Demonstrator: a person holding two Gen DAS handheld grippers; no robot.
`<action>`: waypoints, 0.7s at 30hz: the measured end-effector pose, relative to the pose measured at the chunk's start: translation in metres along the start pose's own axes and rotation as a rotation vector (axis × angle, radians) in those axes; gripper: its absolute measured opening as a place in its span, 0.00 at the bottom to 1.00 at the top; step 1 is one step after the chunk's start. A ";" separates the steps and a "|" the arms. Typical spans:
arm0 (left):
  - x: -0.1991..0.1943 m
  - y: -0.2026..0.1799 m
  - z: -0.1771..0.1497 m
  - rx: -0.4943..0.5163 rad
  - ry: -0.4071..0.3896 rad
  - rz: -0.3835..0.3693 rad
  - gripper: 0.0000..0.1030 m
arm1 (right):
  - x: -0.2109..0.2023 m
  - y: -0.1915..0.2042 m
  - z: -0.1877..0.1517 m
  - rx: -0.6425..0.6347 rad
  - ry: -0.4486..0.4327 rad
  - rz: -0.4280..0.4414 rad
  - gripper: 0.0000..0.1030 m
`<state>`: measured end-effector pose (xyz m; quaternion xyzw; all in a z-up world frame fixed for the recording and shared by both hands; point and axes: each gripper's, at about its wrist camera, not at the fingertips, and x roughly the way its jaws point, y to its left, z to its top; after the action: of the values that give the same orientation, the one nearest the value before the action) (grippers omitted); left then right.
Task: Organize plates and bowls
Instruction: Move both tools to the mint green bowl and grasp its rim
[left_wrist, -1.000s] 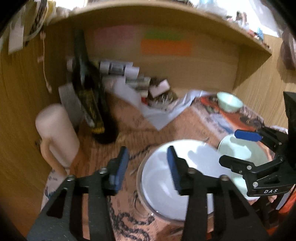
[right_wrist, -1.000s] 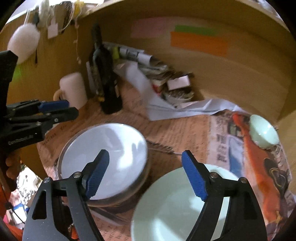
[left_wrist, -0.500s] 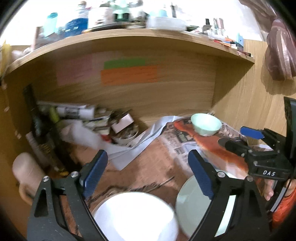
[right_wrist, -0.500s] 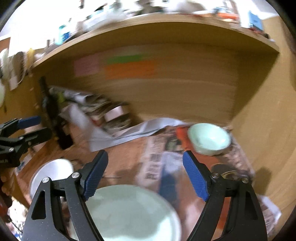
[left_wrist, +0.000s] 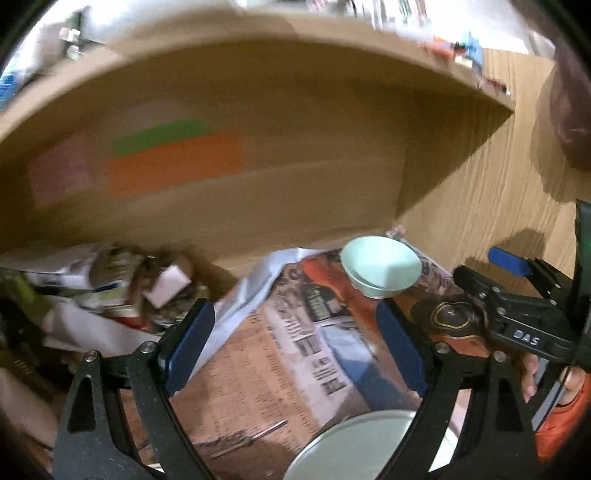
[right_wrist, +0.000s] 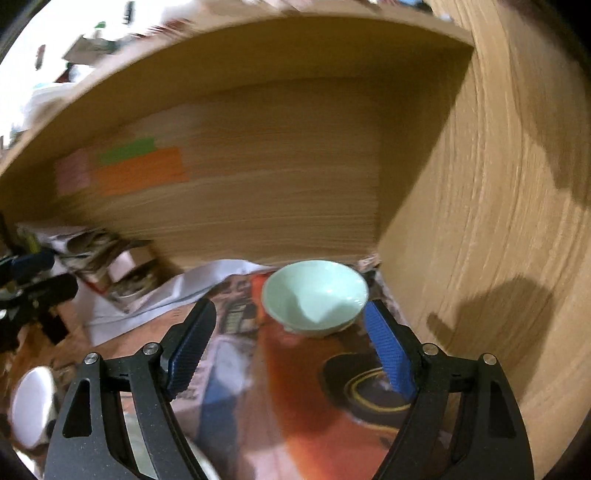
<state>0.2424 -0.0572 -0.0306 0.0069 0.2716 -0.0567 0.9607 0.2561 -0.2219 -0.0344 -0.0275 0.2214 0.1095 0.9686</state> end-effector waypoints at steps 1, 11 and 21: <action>0.006 -0.002 0.002 -0.002 0.010 -0.007 0.87 | 0.007 -0.002 0.002 0.002 0.009 -0.006 0.78; 0.099 -0.014 0.021 -0.091 0.161 -0.080 0.87 | 0.076 -0.028 0.010 0.052 0.130 -0.040 0.76; 0.155 -0.027 0.018 -0.064 0.268 -0.083 0.86 | 0.130 -0.047 -0.014 0.116 0.287 -0.024 0.57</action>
<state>0.3801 -0.1014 -0.0961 -0.0276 0.3991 -0.0862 0.9124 0.3748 -0.2432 -0.1029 0.0105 0.3633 0.0797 0.9282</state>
